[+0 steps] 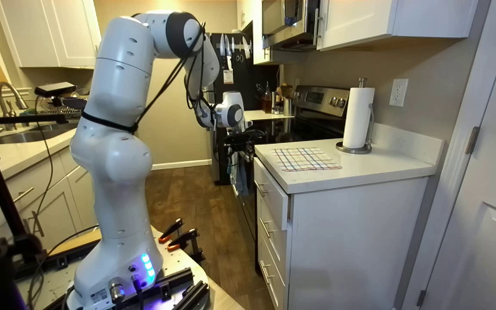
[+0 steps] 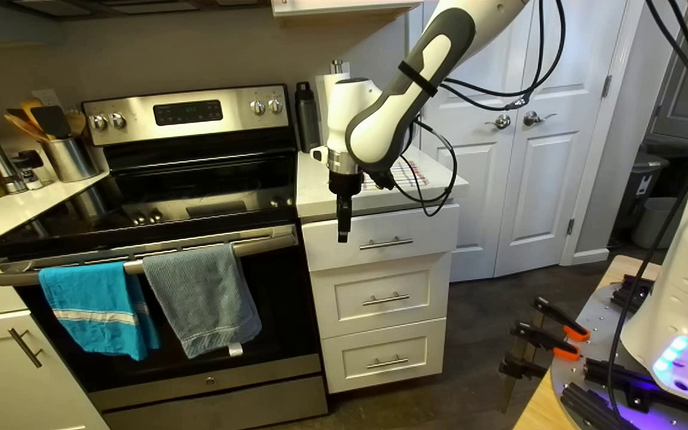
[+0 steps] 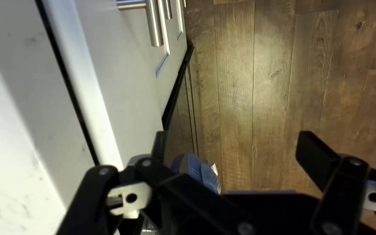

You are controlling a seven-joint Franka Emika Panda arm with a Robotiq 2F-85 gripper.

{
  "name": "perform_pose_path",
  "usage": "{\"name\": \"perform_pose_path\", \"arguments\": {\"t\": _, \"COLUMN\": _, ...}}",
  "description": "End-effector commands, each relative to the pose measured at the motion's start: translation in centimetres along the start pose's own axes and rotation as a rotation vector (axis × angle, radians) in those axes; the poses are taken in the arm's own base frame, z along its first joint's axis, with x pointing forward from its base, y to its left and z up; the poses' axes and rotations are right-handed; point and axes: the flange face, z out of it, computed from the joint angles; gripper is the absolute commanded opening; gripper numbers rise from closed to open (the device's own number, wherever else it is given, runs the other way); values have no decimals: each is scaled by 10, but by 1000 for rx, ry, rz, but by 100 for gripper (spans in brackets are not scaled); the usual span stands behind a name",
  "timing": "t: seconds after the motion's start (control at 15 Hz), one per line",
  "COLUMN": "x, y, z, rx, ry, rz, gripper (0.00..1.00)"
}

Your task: Push the drawer closed

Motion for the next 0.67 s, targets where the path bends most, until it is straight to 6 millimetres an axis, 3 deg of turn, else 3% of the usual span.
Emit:
{"name": "perform_pose_path", "arguments": {"t": 0.0, "x": 5, "y": -27, "z": -7, "rx": 97, "ry": 49, "rz": -14, "gripper": 100}}
{"name": "perform_pose_path", "arguments": {"t": 0.27, "x": 24, "y": -76, "z": -6, "rx": 309, "ry": 141, "rz": -27, "gripper": 100}}
{"name": "perform_pose_path", "arguments": {"t": 0.6, "x": 24, "y": -117, "z": -10, "rx": 411, "ry": 154, "rz": -14, "gripper": 100}}
